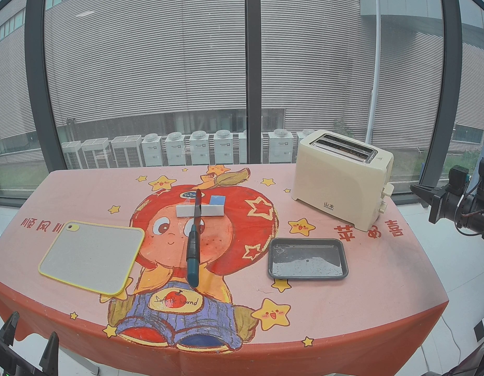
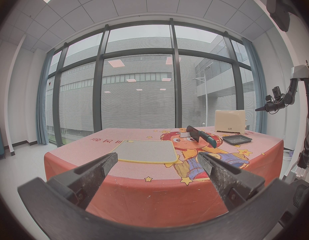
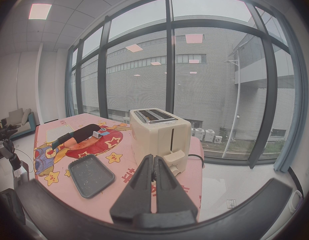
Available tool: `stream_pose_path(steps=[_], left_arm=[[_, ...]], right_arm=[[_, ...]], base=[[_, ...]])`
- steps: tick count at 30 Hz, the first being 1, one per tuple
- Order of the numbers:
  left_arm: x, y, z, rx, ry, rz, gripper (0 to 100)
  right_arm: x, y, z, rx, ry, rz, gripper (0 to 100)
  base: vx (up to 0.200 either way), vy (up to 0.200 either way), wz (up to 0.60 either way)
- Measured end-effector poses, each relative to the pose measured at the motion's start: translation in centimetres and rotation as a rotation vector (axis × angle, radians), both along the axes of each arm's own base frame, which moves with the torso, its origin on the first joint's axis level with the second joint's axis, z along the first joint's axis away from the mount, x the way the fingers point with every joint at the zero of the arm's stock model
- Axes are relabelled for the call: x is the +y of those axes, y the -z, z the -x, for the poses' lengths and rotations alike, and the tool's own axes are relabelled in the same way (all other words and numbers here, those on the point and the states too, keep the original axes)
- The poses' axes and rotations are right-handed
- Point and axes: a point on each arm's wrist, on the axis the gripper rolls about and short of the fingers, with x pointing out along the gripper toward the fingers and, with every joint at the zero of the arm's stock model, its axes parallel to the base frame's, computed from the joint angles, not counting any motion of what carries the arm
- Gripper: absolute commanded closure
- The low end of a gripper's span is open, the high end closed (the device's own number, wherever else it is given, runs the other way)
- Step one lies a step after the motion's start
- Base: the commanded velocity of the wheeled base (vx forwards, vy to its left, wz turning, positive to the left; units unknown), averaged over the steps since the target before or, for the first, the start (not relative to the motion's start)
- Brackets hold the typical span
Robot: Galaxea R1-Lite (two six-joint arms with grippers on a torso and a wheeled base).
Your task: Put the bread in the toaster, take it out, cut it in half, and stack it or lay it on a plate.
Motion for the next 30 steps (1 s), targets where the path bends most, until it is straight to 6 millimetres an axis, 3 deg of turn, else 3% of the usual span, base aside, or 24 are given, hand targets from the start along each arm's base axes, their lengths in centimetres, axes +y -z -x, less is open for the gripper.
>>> stream_pose_path(steps=[30], left_arm=[[0.00, 0.00, 0.00, 0.000, 0.000, 0.000, 0]], right_arm=[[0.58, 0.90, 0.17, 0.022, -0.019, 0.006, 100]], base=[[0.000, 0.000, 0.00]])
